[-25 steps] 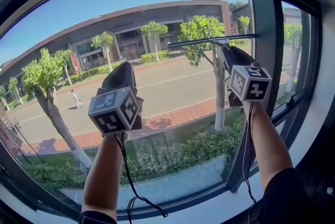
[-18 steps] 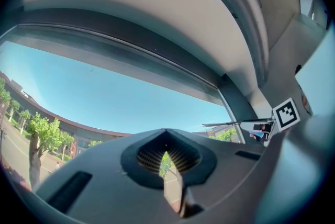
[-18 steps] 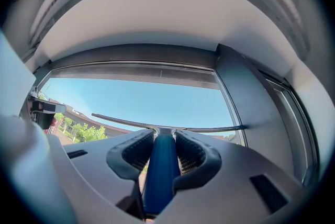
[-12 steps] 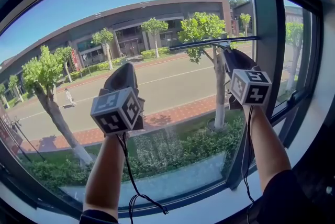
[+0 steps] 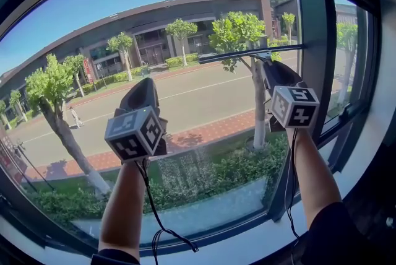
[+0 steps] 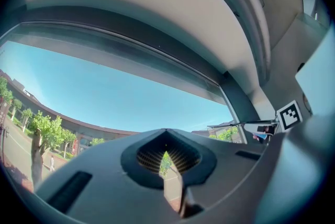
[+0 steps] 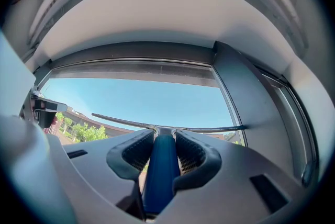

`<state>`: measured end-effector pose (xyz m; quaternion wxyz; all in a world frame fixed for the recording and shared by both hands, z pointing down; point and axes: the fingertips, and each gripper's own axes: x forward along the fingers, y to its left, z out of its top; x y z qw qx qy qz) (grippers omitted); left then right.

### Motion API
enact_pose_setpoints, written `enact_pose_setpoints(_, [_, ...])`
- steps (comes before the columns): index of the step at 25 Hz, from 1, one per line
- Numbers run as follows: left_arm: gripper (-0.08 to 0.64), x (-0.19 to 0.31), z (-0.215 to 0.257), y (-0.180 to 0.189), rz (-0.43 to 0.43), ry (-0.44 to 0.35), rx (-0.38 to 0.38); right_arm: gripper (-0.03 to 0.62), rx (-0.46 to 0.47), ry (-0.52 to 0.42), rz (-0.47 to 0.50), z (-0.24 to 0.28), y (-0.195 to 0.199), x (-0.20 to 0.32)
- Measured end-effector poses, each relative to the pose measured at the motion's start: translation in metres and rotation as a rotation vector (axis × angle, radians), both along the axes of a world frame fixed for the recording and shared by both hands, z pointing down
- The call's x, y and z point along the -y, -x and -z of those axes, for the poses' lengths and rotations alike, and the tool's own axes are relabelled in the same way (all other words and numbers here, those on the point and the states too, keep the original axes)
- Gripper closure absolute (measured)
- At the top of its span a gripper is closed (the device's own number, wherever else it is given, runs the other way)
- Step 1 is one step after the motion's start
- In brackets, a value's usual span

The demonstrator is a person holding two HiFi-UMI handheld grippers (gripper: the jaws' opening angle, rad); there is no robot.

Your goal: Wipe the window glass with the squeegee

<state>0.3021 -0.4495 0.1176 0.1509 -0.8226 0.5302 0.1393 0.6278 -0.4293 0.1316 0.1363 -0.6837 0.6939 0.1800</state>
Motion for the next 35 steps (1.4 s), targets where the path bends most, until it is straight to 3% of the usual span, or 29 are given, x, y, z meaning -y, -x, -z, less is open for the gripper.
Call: enact_pose_setpoints(35, [0.558, 0.003, -0.053, -0.014, -0.044, 0.08, 0.033, 0.462, -0.006, 0.08, -0.011, -0.082, 0.003, -0.001])
